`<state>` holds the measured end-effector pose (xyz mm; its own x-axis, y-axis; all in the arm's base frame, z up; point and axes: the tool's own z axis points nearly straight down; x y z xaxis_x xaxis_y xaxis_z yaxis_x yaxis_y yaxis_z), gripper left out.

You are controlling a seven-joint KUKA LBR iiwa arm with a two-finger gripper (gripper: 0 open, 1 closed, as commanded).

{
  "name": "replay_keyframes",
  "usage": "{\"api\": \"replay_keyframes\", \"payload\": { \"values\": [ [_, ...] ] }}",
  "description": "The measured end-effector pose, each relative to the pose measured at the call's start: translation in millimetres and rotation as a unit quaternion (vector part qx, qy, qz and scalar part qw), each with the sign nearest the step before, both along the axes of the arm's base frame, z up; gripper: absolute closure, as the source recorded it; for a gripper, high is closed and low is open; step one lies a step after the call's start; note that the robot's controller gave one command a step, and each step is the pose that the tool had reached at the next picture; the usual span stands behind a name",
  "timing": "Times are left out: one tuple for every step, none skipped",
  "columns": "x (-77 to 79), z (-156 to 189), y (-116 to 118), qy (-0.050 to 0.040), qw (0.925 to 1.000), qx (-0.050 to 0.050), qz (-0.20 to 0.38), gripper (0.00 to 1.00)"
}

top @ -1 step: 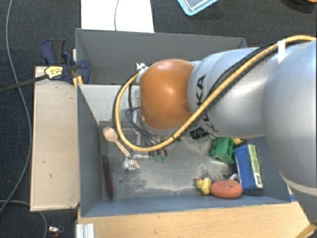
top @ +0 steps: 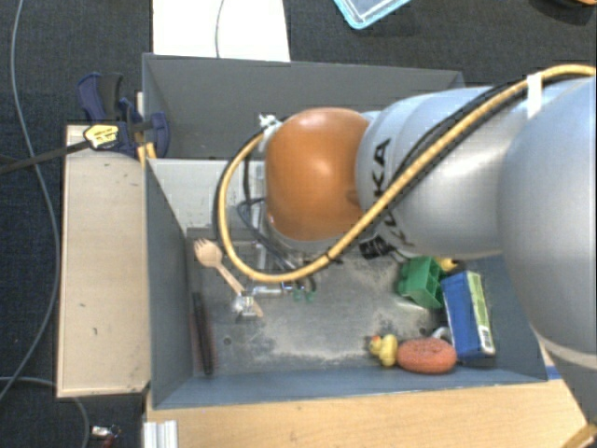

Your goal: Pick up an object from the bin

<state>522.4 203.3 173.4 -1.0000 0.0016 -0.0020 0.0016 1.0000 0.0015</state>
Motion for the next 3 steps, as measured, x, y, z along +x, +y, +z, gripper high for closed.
{"api": "replay_keyframes", "payload": {
  "values": [
    [15.1,48.7,-3.7,0.002,0.9994,0.0,-0.035,0.0],
    [17.4,68.3,-17.0,-0.0002,0.9893,0.0,-0.146,0.0],
    [22.9,92.9,23.9,-0.0022,0.991,0.001,-0.134,0.0]
  ]
}}
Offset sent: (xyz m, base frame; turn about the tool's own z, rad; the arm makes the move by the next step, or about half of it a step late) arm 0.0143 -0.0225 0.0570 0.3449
